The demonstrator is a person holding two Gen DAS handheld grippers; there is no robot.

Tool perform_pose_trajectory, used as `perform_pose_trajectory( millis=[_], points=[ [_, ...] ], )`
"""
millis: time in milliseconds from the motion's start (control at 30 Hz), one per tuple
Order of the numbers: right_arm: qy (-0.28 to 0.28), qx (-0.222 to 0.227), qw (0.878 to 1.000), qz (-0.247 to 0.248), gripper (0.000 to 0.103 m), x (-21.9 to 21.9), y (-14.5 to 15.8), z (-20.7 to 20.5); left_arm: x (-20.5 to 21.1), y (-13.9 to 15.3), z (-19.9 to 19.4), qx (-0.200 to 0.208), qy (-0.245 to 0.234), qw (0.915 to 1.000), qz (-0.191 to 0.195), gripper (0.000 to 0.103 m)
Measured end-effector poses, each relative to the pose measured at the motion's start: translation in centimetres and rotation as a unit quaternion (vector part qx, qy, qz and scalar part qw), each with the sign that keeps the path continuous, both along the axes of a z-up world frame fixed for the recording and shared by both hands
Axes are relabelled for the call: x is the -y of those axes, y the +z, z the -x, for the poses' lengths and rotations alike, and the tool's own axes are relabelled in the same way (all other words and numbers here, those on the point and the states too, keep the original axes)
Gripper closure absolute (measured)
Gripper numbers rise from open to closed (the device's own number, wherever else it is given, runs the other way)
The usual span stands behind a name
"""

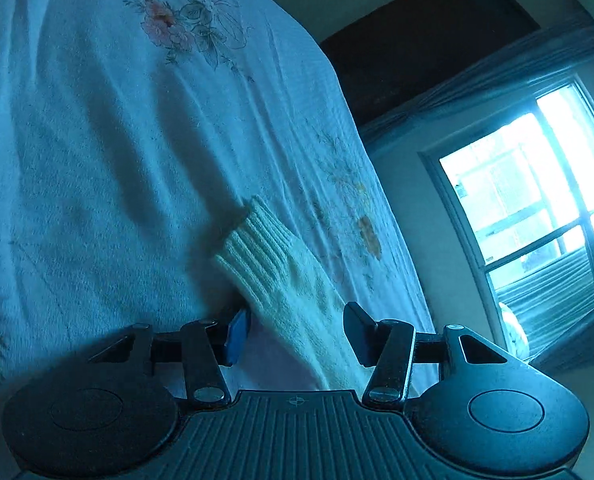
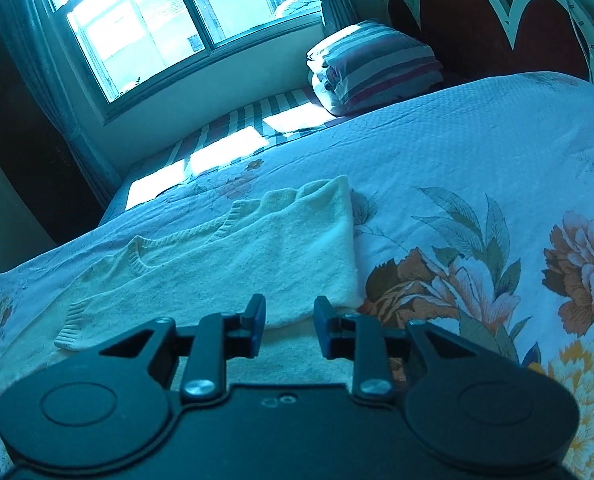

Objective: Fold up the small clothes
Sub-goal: 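Move the left tool to the other sleeve cuff and close on it, then lift the sleeve with the left tool, fold it over the body, open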

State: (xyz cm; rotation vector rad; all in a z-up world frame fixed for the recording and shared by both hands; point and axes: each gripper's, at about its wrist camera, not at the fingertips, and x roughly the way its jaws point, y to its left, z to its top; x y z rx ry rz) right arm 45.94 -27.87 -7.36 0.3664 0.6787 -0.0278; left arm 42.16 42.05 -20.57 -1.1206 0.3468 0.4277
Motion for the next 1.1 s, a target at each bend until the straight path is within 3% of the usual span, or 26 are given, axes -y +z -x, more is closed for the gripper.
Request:
perform_pose_trajectory(
  millis=[133,167,200,233,300,400,467,600,733,800,933,1100],
  points=[
    [-0.013,0.002,1.0,0.018,0.074,-0.9,0.6,0.9,-1.2,-0.4,-1.4,0.008,-0.006,0.9999,0.004,0.056],
    [-0.017,0.002,1.0,0.02,0.073,-0.9,0.8,1.1,-1.5,-0.5,-1.7,0.002,-0.009,0.9999,0.005,0.075],
    [-0.024,0.003,1.0,0.02,0.073,-0.8,0.9,1.4,-2.0,-0.6,-1.8,-0.005,-0.007,0.9999,0.011,0.101],
    [-0.029,0.003,0.999,0.019,0.073,-0.6,1.0,1.6,-2.1,-1.0,-1.7,-0.005,0.003,0.9997,0.022,0.101],
    [-0.043,0.003,0.999,0.02,0.073,-0.1,1.2,2.1,-2.1,-0.4,-1.6,0.002,0.009,0.9999,0.009,0.101],
    [-0.059,0.01,0.998,0.021,0.073,0.9,1.6,2.9,-0.2,2.4,-2.5,0.025,-0.012,0.9977,-0.063,0.101],
    [-0.07,0.013,0.997,0.02,0.072,1.9,1.7,3.5,2.2,5.4,-5.2,0.046,-0.063,0.9895,-0.121,0.101],
    [-0.099,0.015,0.995,0.008,0.071,4.8,1.0,4.5,9.2,10.5,-11.3,0.074,-0.163,0.9616,-0.208,0.101],
    [-0.128,0.014,0.992,-0.001,0.071,7.8,0.2,5.4,17.6,13.4,-16.1,0.092,-0.242,0.9352,-0.242,0.101],
    [-0.133,0.011,0.991,0.004,0.071,9.2,-0.2,5.8,23.6,14.5,-17.3,0.102,-0.29,0.9167,-0.256,0.101],
    [-0.135,0.008,0.991,0.02,0.071,11.9,-0.6,6.9,33.4,14.9,-19.6,0.096,-0.366,0.8808,-0.284,0.101],
    [-0.134,0.003,0.991,0.028,0.071,15.3,-0.9,8.7,42.6,13.7,-20.3,0.072,-0.423,0.847,-0.313,0.101]
  ],
)
